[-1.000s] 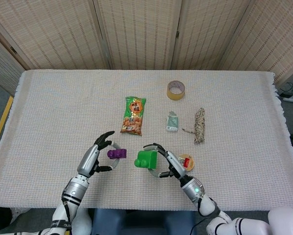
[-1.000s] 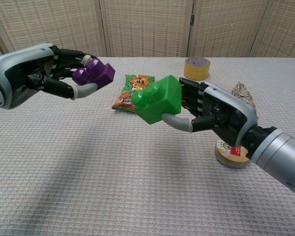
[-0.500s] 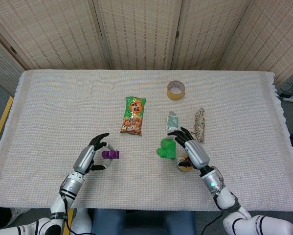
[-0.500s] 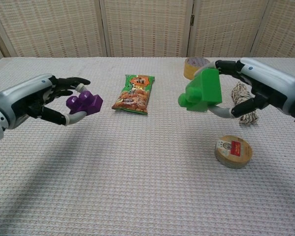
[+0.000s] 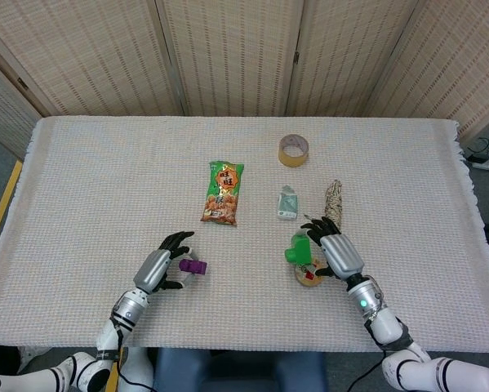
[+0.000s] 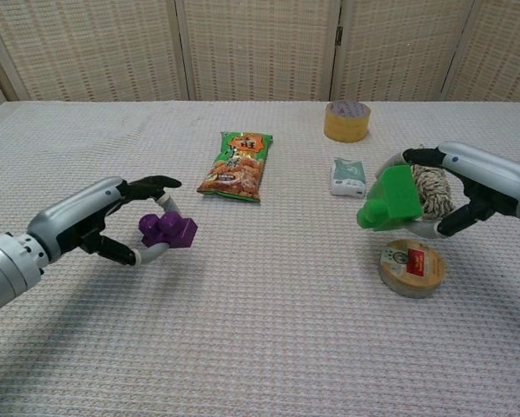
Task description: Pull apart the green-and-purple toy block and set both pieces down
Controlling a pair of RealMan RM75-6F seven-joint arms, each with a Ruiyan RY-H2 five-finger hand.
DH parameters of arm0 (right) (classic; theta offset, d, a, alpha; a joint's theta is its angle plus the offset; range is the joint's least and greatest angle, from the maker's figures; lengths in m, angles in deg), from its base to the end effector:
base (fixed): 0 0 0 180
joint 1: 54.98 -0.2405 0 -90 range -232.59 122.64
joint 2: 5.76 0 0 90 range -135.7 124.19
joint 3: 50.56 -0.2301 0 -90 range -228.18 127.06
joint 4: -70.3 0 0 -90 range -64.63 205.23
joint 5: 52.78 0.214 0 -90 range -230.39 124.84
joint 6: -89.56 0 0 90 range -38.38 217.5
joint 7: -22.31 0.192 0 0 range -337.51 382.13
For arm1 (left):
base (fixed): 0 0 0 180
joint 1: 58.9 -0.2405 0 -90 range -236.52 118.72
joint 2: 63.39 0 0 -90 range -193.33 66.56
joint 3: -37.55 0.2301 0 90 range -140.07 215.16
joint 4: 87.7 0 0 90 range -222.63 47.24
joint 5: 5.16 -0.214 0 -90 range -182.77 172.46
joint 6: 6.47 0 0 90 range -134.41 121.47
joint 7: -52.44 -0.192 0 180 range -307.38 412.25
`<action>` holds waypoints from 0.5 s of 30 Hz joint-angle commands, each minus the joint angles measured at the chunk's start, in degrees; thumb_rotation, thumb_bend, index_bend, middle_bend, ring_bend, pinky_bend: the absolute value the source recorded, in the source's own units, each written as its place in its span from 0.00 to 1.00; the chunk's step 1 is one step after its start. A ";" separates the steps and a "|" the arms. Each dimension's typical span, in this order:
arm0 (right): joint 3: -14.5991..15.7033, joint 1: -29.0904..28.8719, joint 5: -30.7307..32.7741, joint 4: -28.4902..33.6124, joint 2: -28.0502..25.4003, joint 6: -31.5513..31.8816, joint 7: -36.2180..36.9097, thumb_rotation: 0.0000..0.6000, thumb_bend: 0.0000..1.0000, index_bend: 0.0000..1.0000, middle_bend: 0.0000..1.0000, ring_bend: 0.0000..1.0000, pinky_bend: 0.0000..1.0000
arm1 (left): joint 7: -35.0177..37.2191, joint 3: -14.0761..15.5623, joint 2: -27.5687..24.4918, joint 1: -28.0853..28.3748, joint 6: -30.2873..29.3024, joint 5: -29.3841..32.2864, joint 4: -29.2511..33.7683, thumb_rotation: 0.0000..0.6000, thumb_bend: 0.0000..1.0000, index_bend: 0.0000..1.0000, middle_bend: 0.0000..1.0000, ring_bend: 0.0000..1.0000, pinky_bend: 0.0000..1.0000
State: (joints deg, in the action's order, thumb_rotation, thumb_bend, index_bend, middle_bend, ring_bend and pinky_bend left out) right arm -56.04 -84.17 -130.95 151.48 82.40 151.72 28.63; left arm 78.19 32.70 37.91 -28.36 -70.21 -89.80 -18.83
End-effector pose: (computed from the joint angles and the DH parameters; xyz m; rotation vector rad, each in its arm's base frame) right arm -0.1848 -0.3249 -0.0269 1.6830 -1.2556 1.1236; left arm -0.1560 0.3172 -0.0812 -1.6253 -1.5147 -1.3780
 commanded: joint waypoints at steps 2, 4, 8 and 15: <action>0.02 -0.26 -0.60 -0.58 0.31 -0.48 1.01 1.00 0.40 0.85 0.20 0.08 0.00 | 2.27 0.88 2.32 0.92 0.88 -0.98 -3.33 1.00 0.49 0.66 0.12 0.00 0.00; 0.32 -0.79 -0.65 0.20 -0.63 -2.59 3.16 1.00 0.40 0.68 0.14 0.05 0.00 | 2.37 0.82 2.32 1.43 1.72 -0.87 -3.75 1.00 0.50 0.58 0.10 0.00 0.00; 0.68 -2.00 -0.05 1.73 -3.42 -7.11 6.32 1.00 0.40 0.21 0.00 0.00 0.00 | 1.44 0.92 2.37 2.06 2.61 -0.83 -4.65 1.00 0.50 0.38 0.02 0.00 0.00; 1.12 -2.32 -0.95 2.77 -5.09 -7.82 6.05 1.00 0.40 0.00 0.00 0.00 0.00 | 1.43 0.76 2.68 2.13 1.33 -1.25 -5.66 1.00 0.50 0.16 0.00 0.00 0.00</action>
State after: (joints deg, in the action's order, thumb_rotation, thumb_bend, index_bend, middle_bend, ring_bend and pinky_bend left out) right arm -55.08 -86.46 -131.54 153.89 77.70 143.74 34.82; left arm 79.63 33.50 40.52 -26.20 -68.68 -90.95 -24.31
